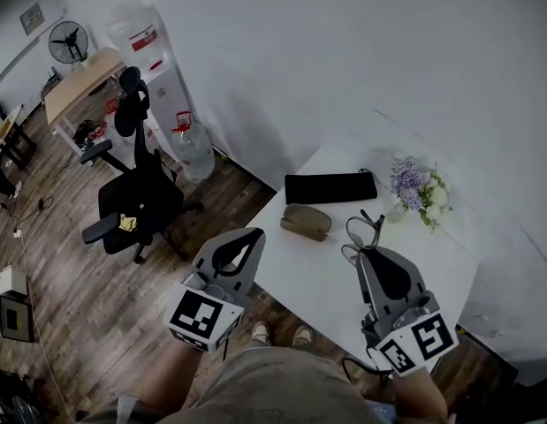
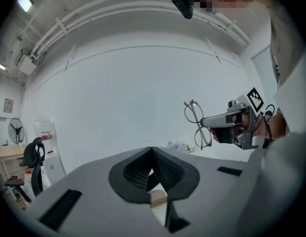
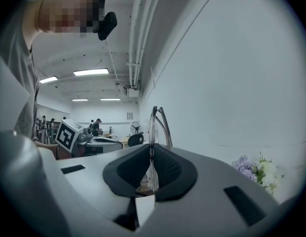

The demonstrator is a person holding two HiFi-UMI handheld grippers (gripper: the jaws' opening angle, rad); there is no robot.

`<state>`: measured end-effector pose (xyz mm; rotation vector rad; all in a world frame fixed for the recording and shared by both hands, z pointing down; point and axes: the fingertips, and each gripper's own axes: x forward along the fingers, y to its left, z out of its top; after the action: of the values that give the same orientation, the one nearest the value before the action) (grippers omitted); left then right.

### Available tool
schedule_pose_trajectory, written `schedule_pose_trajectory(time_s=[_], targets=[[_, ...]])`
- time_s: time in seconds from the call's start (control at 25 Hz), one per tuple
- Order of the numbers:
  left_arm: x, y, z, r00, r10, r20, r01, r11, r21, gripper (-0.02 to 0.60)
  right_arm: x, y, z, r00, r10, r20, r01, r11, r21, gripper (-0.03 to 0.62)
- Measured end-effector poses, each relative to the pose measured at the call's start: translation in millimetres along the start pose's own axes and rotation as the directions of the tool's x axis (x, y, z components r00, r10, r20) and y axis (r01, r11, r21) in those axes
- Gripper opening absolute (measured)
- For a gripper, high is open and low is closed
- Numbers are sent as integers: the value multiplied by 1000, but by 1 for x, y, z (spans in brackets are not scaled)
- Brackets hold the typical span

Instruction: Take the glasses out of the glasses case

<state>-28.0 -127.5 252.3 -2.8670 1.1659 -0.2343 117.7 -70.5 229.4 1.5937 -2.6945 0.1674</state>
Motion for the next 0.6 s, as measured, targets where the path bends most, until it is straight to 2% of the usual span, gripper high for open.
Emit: schedule_pose_trajectory(time_s=[0.24,0.6], targets=[[4,-3,-13,999,-4,-35,4,1000,-5,14,0,-4,-10,1000,2,-29,-2,1000,1,48],[10,2,-10,999,-6,-32,7,1000,1,14,3,-18,-10,999,-34,-41,33,999,-35,48]])
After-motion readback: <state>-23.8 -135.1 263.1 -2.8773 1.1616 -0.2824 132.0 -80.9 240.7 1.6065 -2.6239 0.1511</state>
